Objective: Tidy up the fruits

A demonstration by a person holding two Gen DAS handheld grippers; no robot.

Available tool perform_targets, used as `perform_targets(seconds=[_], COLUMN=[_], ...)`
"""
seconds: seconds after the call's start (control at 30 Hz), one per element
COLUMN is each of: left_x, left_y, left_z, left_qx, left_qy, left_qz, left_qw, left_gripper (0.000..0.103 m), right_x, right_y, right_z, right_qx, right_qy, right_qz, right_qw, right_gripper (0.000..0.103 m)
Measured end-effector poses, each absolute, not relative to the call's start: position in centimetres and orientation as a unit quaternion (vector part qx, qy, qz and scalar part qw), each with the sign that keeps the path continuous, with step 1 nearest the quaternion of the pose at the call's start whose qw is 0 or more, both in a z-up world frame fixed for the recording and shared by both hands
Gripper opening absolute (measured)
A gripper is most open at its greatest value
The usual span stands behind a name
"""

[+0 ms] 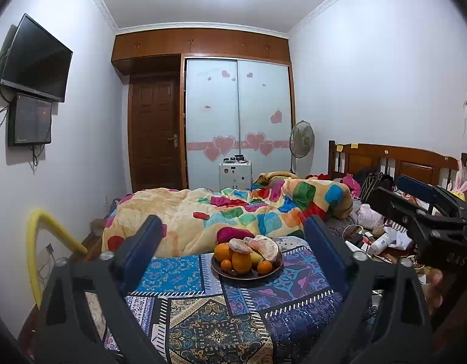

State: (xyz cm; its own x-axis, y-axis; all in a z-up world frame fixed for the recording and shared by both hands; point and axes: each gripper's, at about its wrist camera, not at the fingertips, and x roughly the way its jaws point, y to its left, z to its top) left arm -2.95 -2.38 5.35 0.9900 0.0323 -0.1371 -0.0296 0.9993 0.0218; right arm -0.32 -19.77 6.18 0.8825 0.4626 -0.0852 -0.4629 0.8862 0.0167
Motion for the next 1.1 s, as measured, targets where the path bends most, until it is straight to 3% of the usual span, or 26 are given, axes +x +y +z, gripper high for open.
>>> perform_targets(seconds=[0.2, 1.1], left_x=[-3.3, -4.1], left_y=[-2.6, -2.6], left_z=[5.0, 5.2], left_qx=[0.011, 0.011], left_qy=[0.069, 0.063], left_qz=[0.017, 0.019], left_qw=[0.997, 0.998], left_gripper=[0.101, 0.103], right_x=[-1.1, -2.1], right_y=[-20.1, -20.5], right_z=[6.0, 5.7], right_qx=[0.004, 0.003], right_qy=[0.039, 0.040], right_qz=[0.232, 0.229], right_qw=[0.972, 0.973], right_gripper=[0.103, 0.103])
